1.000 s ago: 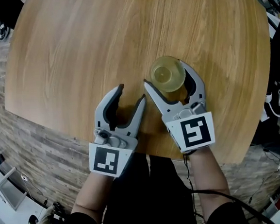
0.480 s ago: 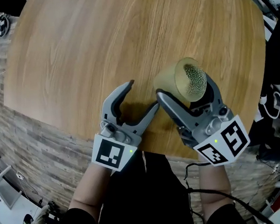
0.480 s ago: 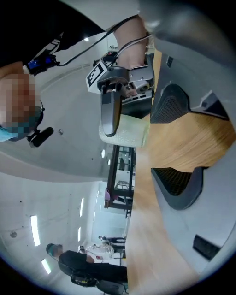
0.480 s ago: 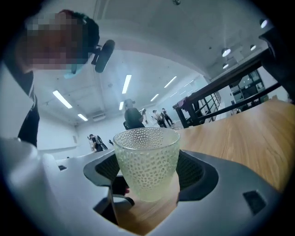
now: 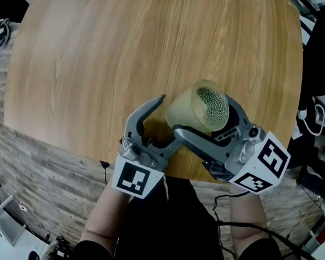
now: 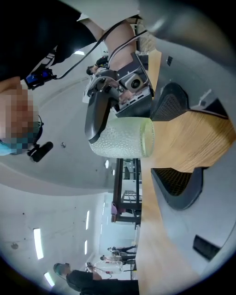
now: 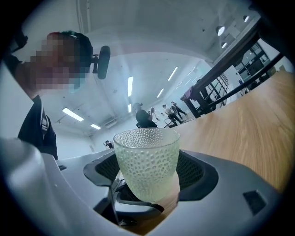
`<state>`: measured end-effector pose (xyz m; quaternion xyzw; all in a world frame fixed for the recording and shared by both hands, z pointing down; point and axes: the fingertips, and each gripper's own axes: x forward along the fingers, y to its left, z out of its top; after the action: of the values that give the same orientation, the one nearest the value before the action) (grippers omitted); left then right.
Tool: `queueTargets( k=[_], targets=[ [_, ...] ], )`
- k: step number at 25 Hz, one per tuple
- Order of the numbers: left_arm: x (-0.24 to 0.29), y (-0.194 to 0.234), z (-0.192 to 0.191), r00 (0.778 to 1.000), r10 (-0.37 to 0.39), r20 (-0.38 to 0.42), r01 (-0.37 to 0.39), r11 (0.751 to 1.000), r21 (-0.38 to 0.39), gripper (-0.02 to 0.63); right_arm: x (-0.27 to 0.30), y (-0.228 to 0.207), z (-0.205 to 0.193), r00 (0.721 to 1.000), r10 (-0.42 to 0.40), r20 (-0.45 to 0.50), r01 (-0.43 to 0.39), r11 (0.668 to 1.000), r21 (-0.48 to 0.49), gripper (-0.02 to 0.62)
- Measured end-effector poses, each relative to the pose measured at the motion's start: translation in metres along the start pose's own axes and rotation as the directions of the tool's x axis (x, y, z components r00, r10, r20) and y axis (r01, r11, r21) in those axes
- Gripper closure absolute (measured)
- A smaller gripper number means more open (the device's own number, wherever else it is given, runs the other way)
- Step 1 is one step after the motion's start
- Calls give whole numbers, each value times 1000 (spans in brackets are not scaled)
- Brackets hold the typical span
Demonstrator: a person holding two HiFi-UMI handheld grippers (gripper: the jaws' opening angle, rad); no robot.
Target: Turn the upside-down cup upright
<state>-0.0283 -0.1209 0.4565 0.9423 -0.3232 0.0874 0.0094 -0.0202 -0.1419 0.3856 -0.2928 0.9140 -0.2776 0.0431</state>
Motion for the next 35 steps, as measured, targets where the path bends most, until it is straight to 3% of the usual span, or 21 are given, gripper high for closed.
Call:
queueTargets(
  k=[6,11,22,30,35],
  targets=[
    [1,-14,2,999,-17,45,15,999,29,347,-4,-10,-4,999,20,44,-24,995,100,272],
    [1,-13,8,998,-32,63,33,999,-22,337,-2,-10,-3,999,8,50,-12,996,90,272],
    [0,-11,12,998,-18,66,19,1000,-11,337,-5,-10,-3,998,34,49,-40,991,127,272],
    [-1,-11,11,999,9,49,-9,1000,6,337,-10,-17,-1,998,-23,51,19,997,72,272],
    [-4,-10,13,999,21,48,-21,1000,12,337,-7,-9,2,999,-39,38,39,999,-12,272]
  ],
)
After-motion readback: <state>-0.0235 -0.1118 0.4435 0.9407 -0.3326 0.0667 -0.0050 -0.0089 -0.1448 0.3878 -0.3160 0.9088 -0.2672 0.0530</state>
